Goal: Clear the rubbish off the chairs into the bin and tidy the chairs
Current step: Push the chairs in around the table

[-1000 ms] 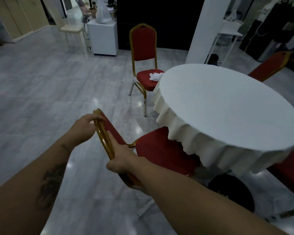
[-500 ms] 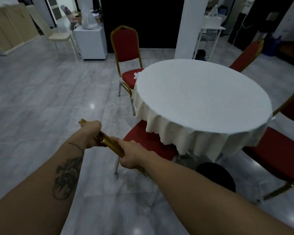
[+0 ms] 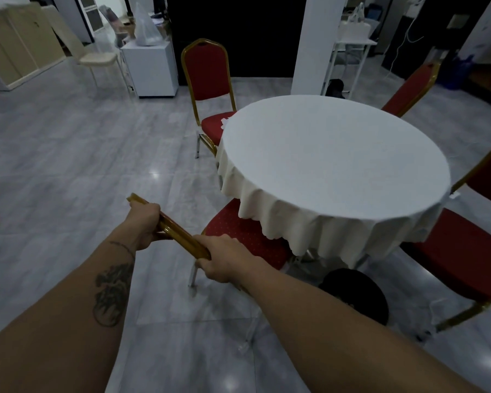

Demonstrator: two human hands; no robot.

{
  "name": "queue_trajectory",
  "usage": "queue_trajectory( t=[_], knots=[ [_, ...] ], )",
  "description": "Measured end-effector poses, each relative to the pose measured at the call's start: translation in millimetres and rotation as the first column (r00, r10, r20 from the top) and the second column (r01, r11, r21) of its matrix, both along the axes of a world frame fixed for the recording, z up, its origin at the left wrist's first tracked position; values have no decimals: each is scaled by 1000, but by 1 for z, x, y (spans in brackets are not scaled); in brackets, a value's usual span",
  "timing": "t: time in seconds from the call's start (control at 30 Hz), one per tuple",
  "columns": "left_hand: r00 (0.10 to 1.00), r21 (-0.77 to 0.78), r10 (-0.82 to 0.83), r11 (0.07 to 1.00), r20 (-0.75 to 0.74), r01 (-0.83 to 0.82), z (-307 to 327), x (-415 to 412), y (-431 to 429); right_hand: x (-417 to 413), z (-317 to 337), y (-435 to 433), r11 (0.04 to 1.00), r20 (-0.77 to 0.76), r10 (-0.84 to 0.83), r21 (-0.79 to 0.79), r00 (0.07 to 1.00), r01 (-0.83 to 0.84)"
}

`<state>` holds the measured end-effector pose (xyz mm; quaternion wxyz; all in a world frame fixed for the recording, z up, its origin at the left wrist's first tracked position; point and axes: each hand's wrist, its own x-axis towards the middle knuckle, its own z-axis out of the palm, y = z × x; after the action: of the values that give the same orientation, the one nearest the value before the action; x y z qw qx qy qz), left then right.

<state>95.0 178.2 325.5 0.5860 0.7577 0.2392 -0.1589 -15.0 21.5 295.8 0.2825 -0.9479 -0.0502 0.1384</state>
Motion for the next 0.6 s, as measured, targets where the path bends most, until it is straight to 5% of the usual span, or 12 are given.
queue_trajectory(
  t=[0.4, 0.6],
  knots=[
    [991, 15, 58, 998, 118, -60, -7, -10, -3, -10, 5, -1, 994, -111, -83, 66, 990, 90],
    [945, 390, 76, 898, 318, -204, 25, -40, -50, -40, 16, -94, 975, -138, -220, 4, 966, 223]
  ],
)
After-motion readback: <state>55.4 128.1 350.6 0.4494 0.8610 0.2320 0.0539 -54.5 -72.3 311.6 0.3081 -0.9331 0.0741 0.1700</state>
